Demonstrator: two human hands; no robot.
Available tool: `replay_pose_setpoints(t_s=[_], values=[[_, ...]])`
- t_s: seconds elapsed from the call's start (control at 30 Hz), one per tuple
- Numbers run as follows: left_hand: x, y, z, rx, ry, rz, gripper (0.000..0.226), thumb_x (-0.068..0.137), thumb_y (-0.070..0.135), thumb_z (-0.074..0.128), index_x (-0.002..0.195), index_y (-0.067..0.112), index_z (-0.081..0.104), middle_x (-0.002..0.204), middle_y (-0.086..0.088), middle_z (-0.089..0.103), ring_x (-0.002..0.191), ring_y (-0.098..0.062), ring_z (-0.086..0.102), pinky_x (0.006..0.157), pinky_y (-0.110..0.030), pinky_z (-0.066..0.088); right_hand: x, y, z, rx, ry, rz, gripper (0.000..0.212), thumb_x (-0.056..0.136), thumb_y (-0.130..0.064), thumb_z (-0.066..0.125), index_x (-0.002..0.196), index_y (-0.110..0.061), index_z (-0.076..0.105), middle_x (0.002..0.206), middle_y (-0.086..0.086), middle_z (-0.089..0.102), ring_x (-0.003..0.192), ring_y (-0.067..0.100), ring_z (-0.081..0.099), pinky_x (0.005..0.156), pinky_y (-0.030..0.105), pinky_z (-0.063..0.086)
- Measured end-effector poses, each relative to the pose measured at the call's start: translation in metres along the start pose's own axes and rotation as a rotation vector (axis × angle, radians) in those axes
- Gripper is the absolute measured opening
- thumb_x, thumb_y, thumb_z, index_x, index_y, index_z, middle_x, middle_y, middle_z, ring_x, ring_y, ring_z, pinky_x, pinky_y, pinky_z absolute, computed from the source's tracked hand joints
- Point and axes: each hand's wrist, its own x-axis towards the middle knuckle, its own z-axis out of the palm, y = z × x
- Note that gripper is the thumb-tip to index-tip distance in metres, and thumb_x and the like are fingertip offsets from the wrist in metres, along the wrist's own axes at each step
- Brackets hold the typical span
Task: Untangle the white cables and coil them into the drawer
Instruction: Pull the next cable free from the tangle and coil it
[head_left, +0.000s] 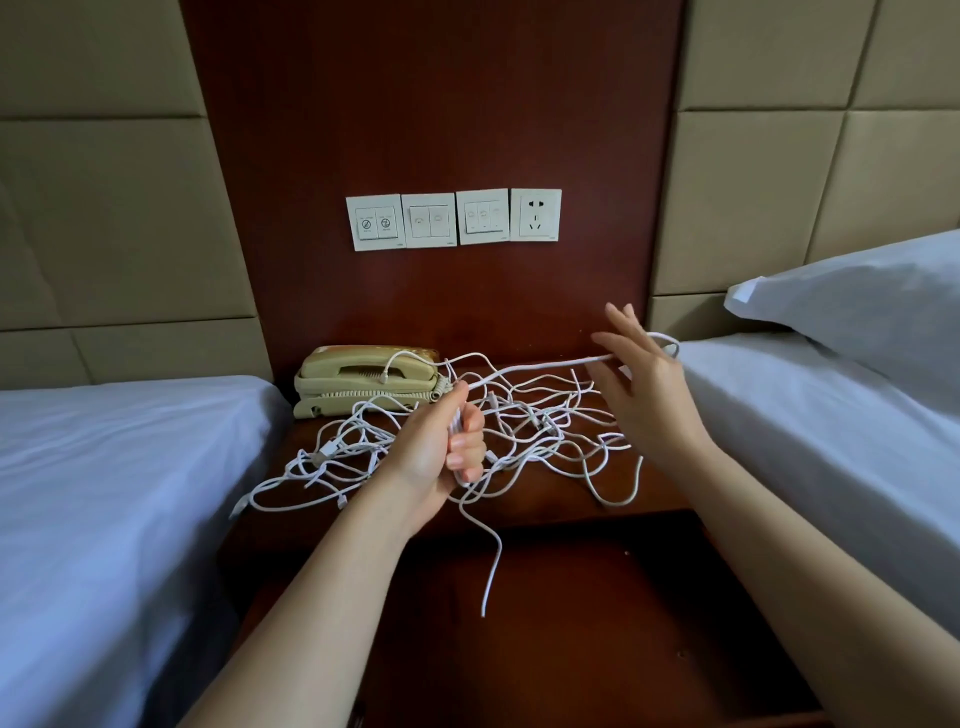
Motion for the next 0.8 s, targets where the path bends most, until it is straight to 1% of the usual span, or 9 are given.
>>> replay_pose_setpoints(t_s=[0.1,0.17,0.23,0.33,0.4,0.5,0.6,0.67,0.8], values=[[0.001,-0.001,0.000,0.025,0.024,-0.014,0.046,0.101,0.033,0.031,0.059,0.013,0.034,0.040,0.007,0.022,0.032,-0.006,0.021,0.037,-0.018,0.025,-0.004,0.003,0.003,-0.117,-0.083,-0.043,0.039,0.093,-0.014,0.057,0.130,-0.005,0.052,0.145,0.008,0.042,0.137,0.022,0.035,0.105,0.030,0.037],[0.001,-0.003,0.000,0.038,0.037,-0.031,0.046,0.101,0.033,0.031,0.059,0.013,0.033,0.039,0.007,0.022,0.032,-0.006,0.021,0.037,-0.018,0.024,-0.008,0.002,0.005,-0.249,-0.215,0.009,0.041,0.095,-0.022,0.052,0.134,-0.013,0.048,0.138,0.004,0.048,0.121,0.024,0.051,0.093,0.038,0.047],[0.001,-0.005,0.000,0.055,0.043,-0.044,0.047,0.100,0.033,0.031,0.058,0.013,0.033,0.039,0.007,0.023,0.032,-0.006,0.021,0.038,-0.019,0.024,-0.011,-0.005,0.006,-0.392,-0.300,0.024,0.038,0.096,-0.032,0.046,0.132,-0.019,0.048,0.127,0.001,0.054,0.107,0.025,0.058,0.079,0.039,0.051],[0.000,-0.006,0.002,0.060,0.035,-0.052,0.047,0.100,0.033,0.030,0.058,0.013,0.033,0.040,0.006,0.023,0.033,-0.007,0.021,0.038,-0.019,0.025,-0.010,-0.020,0.004,-0.630,-0.293,-0.069,0.038,0.098,-0.043,0.038,0.120,-0.017,0.054,0.111,-0.001,0.062,0.106,0.021,0.054,0.062,0.030,0.042],[0.000,-0.007,0.003,0.062,0.028,-0.057,0.048,0.101,0.033,0.030,0.057,0.013,0.033,0.040,0.006,0.022,0.033,-0.007,0.021,0.038,-0.019,0.025,-0.010,-0.030,0.001,-0.744,-0.279,-0.170,0.040,0.099,-0.044,0.034,0.104,-0.015,0.061,0.102,-0.001,0.065,0.107,0.021,0.048,0.064,0.030,0.035],[0.001,-0.008,0.005,0.058,0.006,-0.061,0.049,0.100,0.034,0.028,0.057,0.013,0.034,0.040,0.006,0.021,0.032,-0.007,0.021,0.040,-0.020,0.024,-0.011,-0.034,0.006,-0.595,-0.220,-0.284,0.033,0.098,-0.031,0.041,0.079,-0.015,0.062,0.085,0.002,0.063,0.095,0.025,0.048,0.070,0.033,0.030],[0.000,-0.007,0.004,0.030,-0.087,-0.080,0.054,0.100,0.035,0.023,0.054,0.011,0.036,0.038,0.005,0.022,0.031,-0.007,0.022,0.038,-0.020,0.027,-0.010,-0.031,0.012,-0.164,-0.258,0.009,0.034,0.098,-0.026,0.045,0.066,-0.017,0.047,0.067,0.000,0.054,0.073,0.025,0.052,0.060,0.031,0.033],[-0.002,-0.006,0.004,0.007,-0.144,-0.089,0.056,0.100,0.035,0.023,0.052,0.010,0.037,0.038,0.004,0.022,0.031,-0.007,0.022,0.037,-0.020,0.029,-0.012,-0.032,0.013,-0.169,-0.233,0.080,0.033,0.097,-0.030,0.046,0.067,-0.017,0.049,0.064,0.000,0.053,0.066,0.024,0.051,0.056,0.030,0.034],[-0.004,-0.004,0.006,-0.089,-0.161,-0.065,0.059,0.100,0.035,0.024,0.048,0.012,0.040,0.039,0.005,0.022,0.031,-0.006,0.022,0.036,-0.019,0.030,-0.018,-0.038,0.016,-0.370,-0.242,-0.004,0.033,0.096,-0.036,0.045,0.071,-0.017,0.055,0.069,-0.002,0.055,0.074,0.026,0.056,0.056,0.029,0.028]])
